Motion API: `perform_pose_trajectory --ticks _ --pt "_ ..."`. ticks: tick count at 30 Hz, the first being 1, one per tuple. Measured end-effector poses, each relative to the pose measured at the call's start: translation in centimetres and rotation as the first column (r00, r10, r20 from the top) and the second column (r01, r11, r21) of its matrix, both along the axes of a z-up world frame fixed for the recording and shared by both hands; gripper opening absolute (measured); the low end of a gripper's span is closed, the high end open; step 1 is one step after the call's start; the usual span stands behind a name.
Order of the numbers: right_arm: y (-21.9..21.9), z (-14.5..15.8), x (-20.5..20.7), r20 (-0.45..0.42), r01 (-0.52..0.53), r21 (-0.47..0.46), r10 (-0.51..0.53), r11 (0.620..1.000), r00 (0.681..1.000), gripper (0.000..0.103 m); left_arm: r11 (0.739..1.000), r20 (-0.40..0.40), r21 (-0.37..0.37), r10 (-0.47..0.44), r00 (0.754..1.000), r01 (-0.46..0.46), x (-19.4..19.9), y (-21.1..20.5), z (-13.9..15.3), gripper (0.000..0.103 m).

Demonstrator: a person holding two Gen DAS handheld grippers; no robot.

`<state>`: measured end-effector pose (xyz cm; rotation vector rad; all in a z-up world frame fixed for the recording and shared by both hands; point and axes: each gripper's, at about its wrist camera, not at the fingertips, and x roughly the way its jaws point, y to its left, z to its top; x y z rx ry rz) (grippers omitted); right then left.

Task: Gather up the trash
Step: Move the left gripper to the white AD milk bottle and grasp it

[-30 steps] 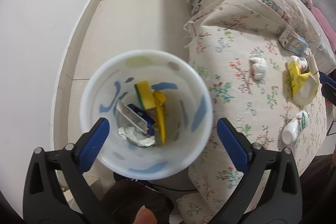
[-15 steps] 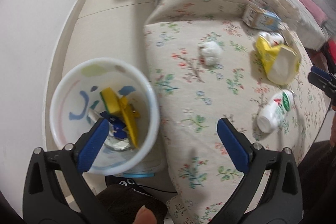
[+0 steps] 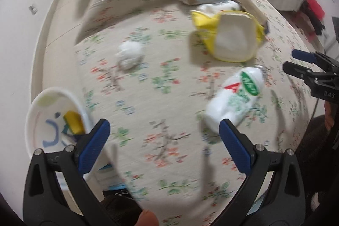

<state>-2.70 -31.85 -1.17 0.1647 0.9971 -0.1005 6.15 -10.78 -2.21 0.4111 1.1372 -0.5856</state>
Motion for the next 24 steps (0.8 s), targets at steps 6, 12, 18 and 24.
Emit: perform_pose_trajectory --ticks 6,12,18,24 --pt "-1.4 -0.1 -1.0 0.007 0.025 0.015 -0.025 1.000 1.000 0.077 0.996 -0.005 -0.005 -0.091 0.996 0.091 -1.2 -3.2 -0.1 0.102" --pt "-2.7 0.0 -1.5 0.006 0.056 0.044 -0.056 0.997 0.998 0.077 0.984 -0.025 -0.001 -0.181 0.983 0.181 -2.1 -6.0 -1.0 0.102" --pt "-3.3 0.1 -1.7 0.007 0.069 0.048 -0.069 0.996 0.998 0.077 0.970 -0.030 0.054 -0.235 0.972 0.236 -2.9 -8.3 -2.4 0.095" --pt "-4.0 0.1 -1.6 0.005 0.086 0.065 -0.087 0.994 0.996 0.077 0.965 -0.028 0.072 -0.250 0.968 0.251 -2.8 -10.1 -3.5 0.083"
